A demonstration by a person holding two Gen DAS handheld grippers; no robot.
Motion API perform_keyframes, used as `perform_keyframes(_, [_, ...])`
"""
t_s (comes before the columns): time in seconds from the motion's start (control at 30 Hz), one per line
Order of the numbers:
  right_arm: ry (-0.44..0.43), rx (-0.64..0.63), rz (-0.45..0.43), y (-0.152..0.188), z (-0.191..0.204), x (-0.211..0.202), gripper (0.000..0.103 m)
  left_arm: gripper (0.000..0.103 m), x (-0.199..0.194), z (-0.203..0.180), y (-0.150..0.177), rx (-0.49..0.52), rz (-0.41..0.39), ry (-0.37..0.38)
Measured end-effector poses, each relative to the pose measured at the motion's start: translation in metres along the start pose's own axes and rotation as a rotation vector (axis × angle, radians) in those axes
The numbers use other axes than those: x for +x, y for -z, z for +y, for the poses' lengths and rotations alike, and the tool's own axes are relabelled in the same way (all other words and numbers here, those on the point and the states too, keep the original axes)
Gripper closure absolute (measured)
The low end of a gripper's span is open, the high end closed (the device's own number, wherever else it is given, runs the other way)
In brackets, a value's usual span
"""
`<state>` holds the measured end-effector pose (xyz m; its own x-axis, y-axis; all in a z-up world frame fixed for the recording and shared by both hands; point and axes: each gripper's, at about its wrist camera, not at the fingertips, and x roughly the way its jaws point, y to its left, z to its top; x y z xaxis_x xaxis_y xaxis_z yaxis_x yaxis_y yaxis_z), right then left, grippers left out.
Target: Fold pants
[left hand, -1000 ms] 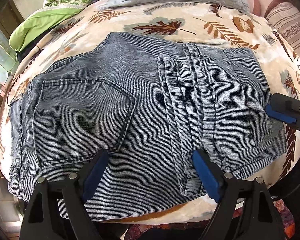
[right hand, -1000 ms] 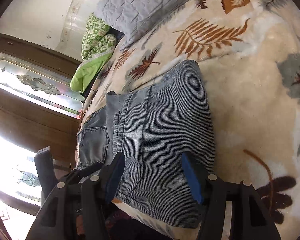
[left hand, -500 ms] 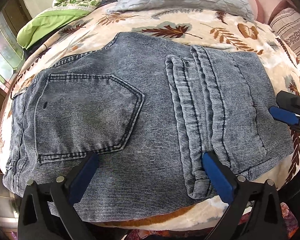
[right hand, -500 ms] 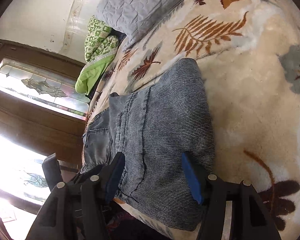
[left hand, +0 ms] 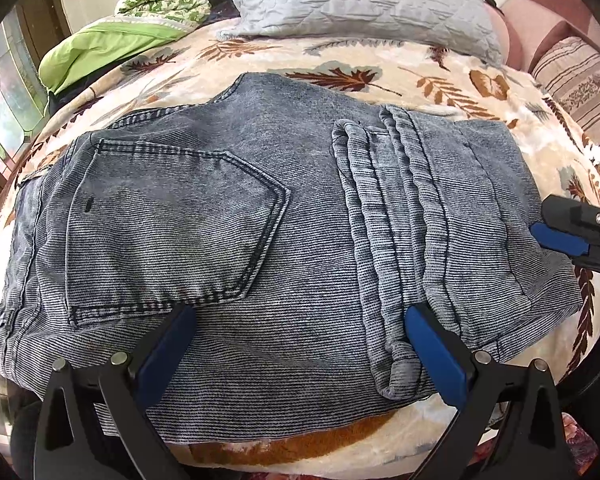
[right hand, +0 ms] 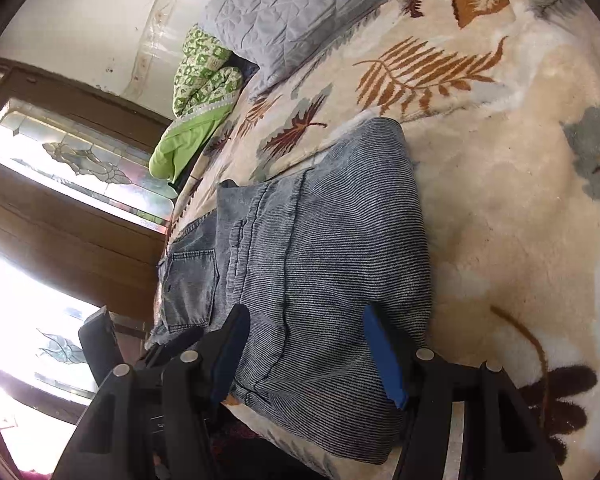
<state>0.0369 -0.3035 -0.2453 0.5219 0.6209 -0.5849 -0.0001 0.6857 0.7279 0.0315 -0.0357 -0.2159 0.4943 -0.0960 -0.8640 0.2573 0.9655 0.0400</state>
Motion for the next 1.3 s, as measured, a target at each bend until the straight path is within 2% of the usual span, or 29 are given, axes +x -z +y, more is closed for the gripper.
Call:
perform_keyframes(0.23, [0.099, -0.111, 0.001, 0.004, 0.015, 0.007, 0.04, 0.0, -0.001, -0.001, 0.002, 0.007, -0.031, 0.005])
perform_keyframes(0.3, [0.111, -0.109, 0.0, 0.004, 0.015, 0.007, 0.044, 0.0, -0.002, -0.001, 0.004, 0.011, -0.048, 0.006])
perform_keyframes(0.47, [0.23, -0.16, -0.018, 0.008, 0.018, 0.006, 0.077, 0.0, -0.006, 0.002, 0.006, 0.009, -0.072, 0.025])
perform_keyframes(0.6, [0.355, -0.304, -0.051, 0.017, 0.038, 0.01, 0.078, 0.0, -0.018, 0.01, 0.006, 0.002, -0.063, 0.039])
perform_keyframes(0.63, [0.388, -0.35, -0.064, 0.021, 0.045, 0.011, 0.074, 0.0, -0.024, 0.015, 0.007, -0.01, -0.074, 0.036])
perform_keyframes(0.7, [0.407, -0.411, -0.084, 0.026, 0.056, 0.012, 0.074, 0.0, -0.039, 0.027, 0.011, -0.04, -0.12, 0.015])
perform_keyframes(0.77, [0.403, -0.469, -0.112, 0.031, 0.068, 0.011, 0.074, 0.0, -0.05, 0.045, 0.016, -0.094, -0.144, -0.015])
perform_keyframes(0.87, [0.362, -0.5, -0.111, 0.036, 0.079, 0.015, 0.074, 0.0, -0.057, 0.079, 0.024, -0.224, -0.133, -0.068])
perform_keyframes(0.97, [0.36, -0.534, -0.052, 0.043, 0.083, 0.03, 0.074, 0.0, -0.063, 0.111, 0.032, -0.351, -0.135, -0.092])
perform_keyframes(1.0, [0.373, -0.545, -0.028, 0.046, 0.083, 0.037, 0.074, 0.0, -0.063, 0.122, 0.034, -0.388, -0.13, -0.122])
perform_keyframes(1.03, [0.387, -0.567, -0.033, 0.048, 0.084, 0.041, 0.074, 0.0, -0.061, 0.133, 0.035, -0.422, -0.113, -0.13])
perform_keyframes(1.13, [0.388, -0.575, -0.035, 0.049, 0.085, 0.041, 0.073, 0.0, -0.058, 0.166, 0.037, -0.542, -0.059, -0.097])
perform_keyframes(1.3, [0.353, -0.546, -0.026, 0.044, 0.078, 0.037, 0.074, 0.0, -0.079, 0.208, 0.033, -0.68, -0.069, -0.068])
